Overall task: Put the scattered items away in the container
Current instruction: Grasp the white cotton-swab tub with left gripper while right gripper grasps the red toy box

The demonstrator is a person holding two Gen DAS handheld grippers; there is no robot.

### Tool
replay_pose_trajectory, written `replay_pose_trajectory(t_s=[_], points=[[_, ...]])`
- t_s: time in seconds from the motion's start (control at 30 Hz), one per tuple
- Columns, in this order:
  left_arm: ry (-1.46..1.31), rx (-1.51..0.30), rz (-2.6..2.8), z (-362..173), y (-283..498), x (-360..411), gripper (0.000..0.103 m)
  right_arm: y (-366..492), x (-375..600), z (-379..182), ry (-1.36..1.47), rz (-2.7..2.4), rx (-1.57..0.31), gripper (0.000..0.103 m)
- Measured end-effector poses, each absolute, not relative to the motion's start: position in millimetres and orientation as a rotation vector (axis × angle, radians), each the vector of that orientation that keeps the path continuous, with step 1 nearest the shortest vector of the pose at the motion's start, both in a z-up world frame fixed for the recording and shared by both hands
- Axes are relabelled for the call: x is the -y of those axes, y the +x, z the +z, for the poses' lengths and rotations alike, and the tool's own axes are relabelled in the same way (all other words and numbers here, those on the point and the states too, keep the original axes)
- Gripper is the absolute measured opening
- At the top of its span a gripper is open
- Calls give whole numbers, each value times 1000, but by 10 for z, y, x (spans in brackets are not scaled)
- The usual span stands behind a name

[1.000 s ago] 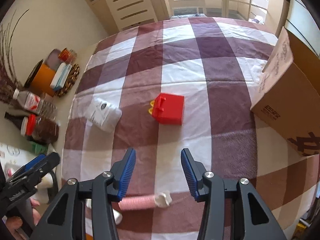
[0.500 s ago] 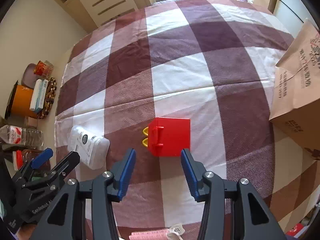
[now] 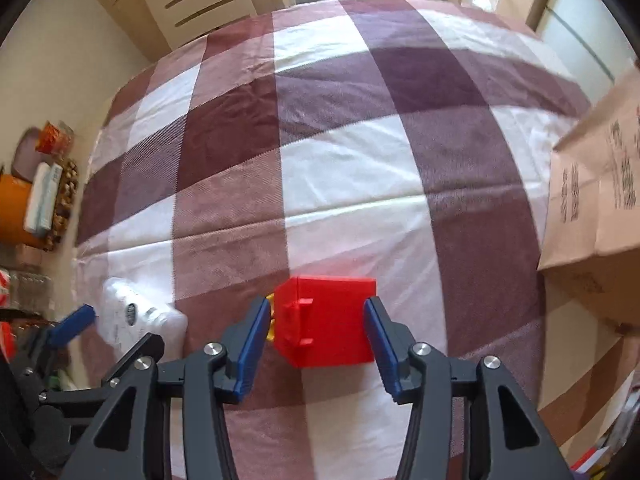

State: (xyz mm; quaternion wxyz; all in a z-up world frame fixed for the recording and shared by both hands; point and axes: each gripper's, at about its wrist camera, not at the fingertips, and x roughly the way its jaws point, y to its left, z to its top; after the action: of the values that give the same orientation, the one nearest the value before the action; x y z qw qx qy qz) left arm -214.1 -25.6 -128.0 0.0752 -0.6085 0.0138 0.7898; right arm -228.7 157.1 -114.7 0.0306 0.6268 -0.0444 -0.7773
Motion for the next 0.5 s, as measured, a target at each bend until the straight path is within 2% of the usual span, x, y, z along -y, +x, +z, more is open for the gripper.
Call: replay_pose_trajectory(t_s=[0.07, 0.17, 0.3, 0.5], points=[[-1837, -45, 2352, -1333, -2159, 240, 100, -2313, -1586, -1161, 1952, -2374, 137, 59], [-1848, -32, 2343, -1385, -2169, 247, 100, -2306, -1644, -1302, 2008, -2290, 193, 59], [-1845, -27, 2361, -1411, -2183, 262, 100, -2290, -1755, -1464, 1998, -2268, 364, 63], [-1839, -10, 2373, -1463, -2218, 264, 100, -2328, -1691, -1480, 1949, -2289, 308, 65]])
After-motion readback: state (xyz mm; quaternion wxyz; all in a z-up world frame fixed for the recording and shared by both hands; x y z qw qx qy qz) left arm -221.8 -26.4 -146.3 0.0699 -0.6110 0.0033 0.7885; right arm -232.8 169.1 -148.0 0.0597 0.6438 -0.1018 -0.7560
